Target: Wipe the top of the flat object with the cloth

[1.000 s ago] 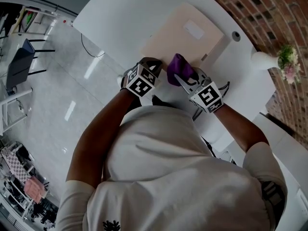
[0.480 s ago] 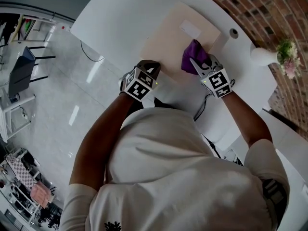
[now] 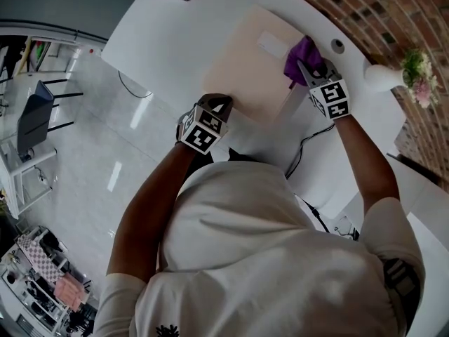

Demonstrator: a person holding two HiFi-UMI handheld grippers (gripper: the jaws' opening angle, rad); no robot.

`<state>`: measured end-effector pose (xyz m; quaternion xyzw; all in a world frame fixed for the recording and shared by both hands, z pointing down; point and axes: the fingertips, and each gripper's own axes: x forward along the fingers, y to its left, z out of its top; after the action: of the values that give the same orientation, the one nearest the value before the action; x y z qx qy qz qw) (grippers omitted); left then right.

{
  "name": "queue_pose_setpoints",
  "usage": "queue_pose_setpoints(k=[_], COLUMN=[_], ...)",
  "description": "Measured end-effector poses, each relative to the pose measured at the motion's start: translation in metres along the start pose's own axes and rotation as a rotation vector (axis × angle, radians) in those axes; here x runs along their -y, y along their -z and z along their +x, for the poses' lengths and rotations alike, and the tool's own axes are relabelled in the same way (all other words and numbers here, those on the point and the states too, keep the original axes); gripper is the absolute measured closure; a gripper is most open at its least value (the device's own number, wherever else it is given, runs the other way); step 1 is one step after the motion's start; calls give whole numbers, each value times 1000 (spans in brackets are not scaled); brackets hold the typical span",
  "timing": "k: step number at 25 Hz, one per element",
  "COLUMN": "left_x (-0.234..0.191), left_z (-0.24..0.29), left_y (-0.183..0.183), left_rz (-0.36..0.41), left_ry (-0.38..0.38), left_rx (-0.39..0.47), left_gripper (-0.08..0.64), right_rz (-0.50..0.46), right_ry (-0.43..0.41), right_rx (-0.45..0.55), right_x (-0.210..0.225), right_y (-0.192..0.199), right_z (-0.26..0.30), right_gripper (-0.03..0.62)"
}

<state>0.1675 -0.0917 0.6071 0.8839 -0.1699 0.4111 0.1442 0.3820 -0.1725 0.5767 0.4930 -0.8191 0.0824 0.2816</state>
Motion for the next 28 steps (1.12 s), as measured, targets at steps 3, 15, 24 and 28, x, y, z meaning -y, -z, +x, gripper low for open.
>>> queue_pose_setpoints(k=[3, 15, 24, 28], left_x=[0, 0, -1, -1], left_z=[-1, 0, -2, -2], left_y=[0, -1, -2, -1], left_rz=[4, 3, 11, -12], left_ry=[2, 14, 32, 57], left_rx=[-1, 3, 0, -4], left_gripper=[535, 535, 535, 535], right_rz=[0, 7, 101, 181], right_ry=[60, 218, 337, 410], right_rx=[-9, -65, -132, -144], right_x=[28, 98, 132, 139], right_y=[3, 12, 20, 22], right_z=[4, 15, 9, -10], right_gripper=[515, 515, 515, 515])
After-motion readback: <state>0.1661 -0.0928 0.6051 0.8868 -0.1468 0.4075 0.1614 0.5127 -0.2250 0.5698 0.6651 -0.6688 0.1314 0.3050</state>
